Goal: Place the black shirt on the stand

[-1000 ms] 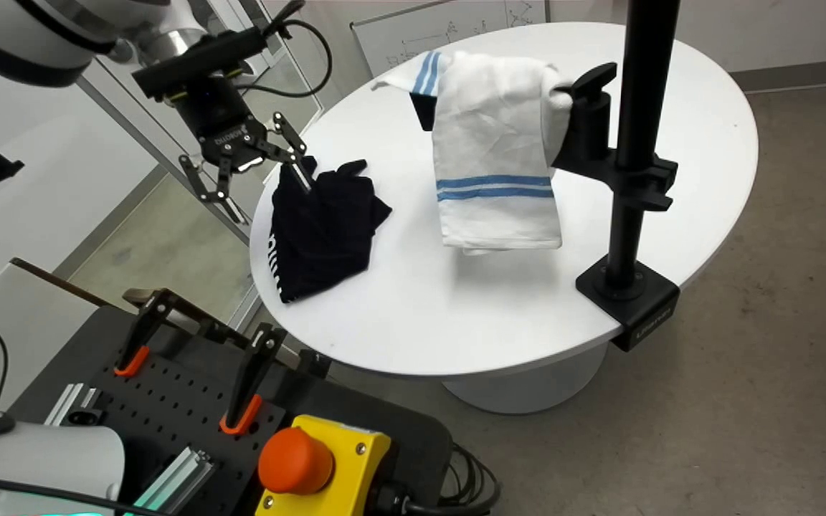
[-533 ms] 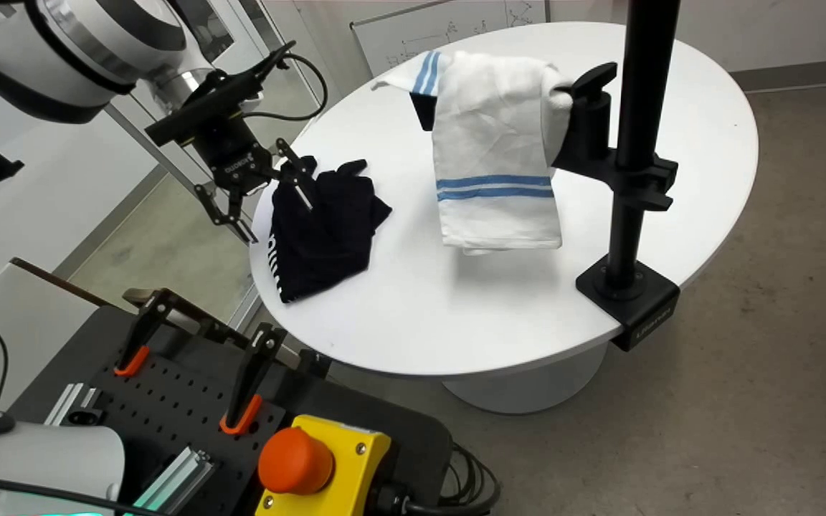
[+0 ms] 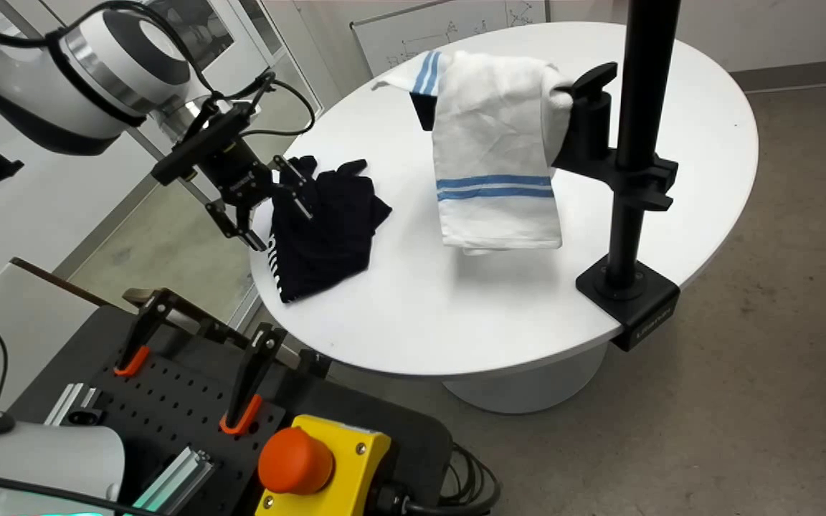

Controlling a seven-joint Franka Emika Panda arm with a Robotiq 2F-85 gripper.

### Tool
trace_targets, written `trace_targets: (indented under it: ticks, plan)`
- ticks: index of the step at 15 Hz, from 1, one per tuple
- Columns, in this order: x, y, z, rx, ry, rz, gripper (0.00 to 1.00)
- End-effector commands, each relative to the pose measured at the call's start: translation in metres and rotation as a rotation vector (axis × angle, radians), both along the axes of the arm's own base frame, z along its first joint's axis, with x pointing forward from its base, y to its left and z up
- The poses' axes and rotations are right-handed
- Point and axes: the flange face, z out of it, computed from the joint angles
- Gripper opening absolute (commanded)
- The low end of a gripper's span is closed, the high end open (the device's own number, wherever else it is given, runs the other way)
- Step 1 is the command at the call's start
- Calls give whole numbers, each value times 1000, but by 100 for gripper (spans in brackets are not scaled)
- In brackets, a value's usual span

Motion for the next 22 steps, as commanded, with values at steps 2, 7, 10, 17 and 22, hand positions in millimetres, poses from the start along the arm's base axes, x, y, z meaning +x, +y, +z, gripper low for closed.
trace_targets:
  ticks: [2,7,10,17,22]
  plan:
    - [21,8,-26,-61,-118,3,100]
    - [36,13,-47,-112,-220,7,100]
    - [37,14,-58,-133,-205,-17,100]
    - [43,11,-65,-138,-194,-46,50]
    - [47,8,-60,-138,-194,-66,13]
